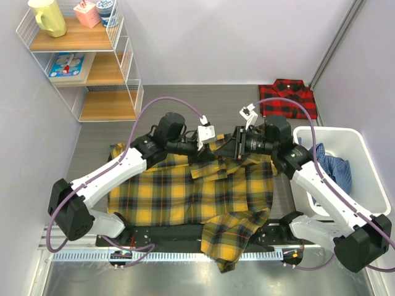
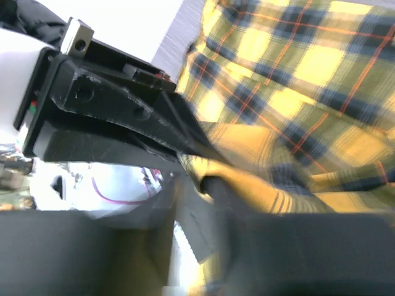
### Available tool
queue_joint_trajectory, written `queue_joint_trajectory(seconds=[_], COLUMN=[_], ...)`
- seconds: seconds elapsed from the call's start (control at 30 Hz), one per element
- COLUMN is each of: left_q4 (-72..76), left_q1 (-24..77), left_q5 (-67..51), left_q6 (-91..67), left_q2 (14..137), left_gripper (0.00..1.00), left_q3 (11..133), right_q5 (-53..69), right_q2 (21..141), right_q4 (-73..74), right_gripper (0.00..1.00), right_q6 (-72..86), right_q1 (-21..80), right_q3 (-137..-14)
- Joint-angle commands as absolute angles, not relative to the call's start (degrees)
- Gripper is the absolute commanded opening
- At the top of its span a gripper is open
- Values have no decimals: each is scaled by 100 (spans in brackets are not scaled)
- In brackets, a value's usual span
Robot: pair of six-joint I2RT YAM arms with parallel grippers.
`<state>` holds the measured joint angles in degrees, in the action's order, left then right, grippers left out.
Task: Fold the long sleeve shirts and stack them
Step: Fold the shirt
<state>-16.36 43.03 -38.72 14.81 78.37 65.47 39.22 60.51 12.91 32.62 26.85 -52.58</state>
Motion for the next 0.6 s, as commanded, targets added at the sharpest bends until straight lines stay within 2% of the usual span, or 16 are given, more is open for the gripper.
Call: queue_joint_trajectory(seconds=[0.0,0.03,0.17,0.23,0.3,0.37,0.57], left_q4=[-2055,-2370,-3460,-4208,-4795,-5341,-6284], left_q1=[4333,4333,4342,4342,4342,4403,4491], left_q5=[-4306,-4341,-4604,-4956,-5193,-5273,-4984], left_q6=[1967,2352,3582,3971,4463,5277,5993], left_q2=[7603,7524,7164,7189,7277,7400,7787], left_gripper=[1,0,0,0,0,0,1], left_q3=[6671,6636,6548,6592,6679,6767,7075], right_q5=[3639,3456,3551,3490,3000,2760,2532], right_q2=[5871,5862,6011,6230,6720,7074,8357], right_q4=[1896,2125,3030,3198,3392,3524,3594], right_gripper=[50,60,66,63,54,49,43], right_q6=[2471,2148,1611,1407,1038,740,378], right_q1=[2550,2436,1452,863,634,519,501], right_q3=[-5949,-6063,-6415,-6512,-6819,-7205,-7778])
